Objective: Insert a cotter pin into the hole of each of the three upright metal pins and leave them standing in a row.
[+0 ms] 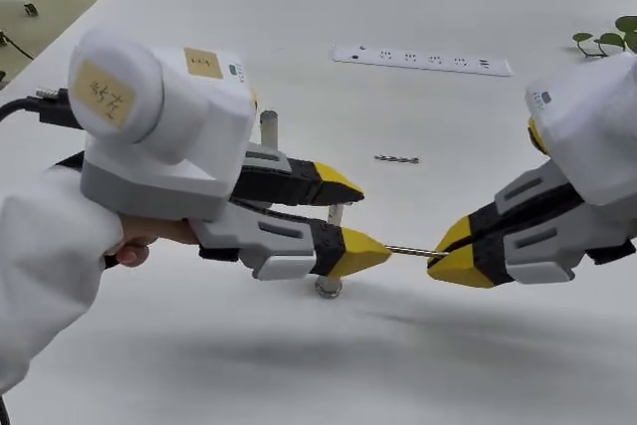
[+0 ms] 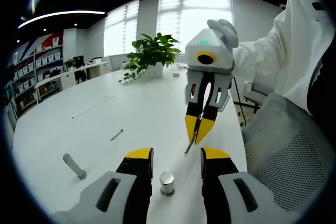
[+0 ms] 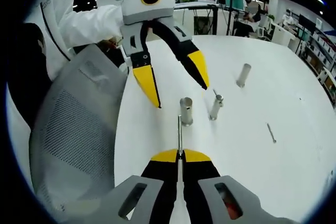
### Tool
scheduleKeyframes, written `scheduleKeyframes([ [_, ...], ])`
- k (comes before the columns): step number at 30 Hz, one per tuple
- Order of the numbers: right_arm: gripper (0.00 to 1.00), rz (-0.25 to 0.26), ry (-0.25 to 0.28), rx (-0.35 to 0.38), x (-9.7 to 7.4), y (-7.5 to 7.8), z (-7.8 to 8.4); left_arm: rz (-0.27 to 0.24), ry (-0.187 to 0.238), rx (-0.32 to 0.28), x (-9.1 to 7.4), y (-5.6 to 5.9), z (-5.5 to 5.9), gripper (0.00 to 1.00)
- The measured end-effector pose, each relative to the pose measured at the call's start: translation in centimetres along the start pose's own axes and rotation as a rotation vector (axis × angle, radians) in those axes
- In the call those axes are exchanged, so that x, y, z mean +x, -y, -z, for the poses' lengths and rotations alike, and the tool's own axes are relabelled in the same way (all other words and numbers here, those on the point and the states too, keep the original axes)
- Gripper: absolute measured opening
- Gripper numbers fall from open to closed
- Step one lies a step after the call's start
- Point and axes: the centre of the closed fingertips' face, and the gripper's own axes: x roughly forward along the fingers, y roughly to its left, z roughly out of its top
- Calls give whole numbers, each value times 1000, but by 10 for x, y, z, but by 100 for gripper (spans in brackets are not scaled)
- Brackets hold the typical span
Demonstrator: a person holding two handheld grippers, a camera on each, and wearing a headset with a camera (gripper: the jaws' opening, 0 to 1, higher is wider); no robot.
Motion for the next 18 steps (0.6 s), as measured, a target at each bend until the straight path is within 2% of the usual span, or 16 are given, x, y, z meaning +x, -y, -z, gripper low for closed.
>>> scheduleKeyframes([
  [7,0,7,-27,-21,12,5,1,-16,-23,-26,-3,-5,18,31],
  [12,0,7,-32,-20,17,7,-2,-4,-44,-52,3,-6,30,29],
  [15,0,-3,-32,-11,19,8,-1,6,-65,-45,7,-6,37,25],
  [18,0,-6,-39,-13,20,8,0,11,-68,-43,9,-6,40,23],
])
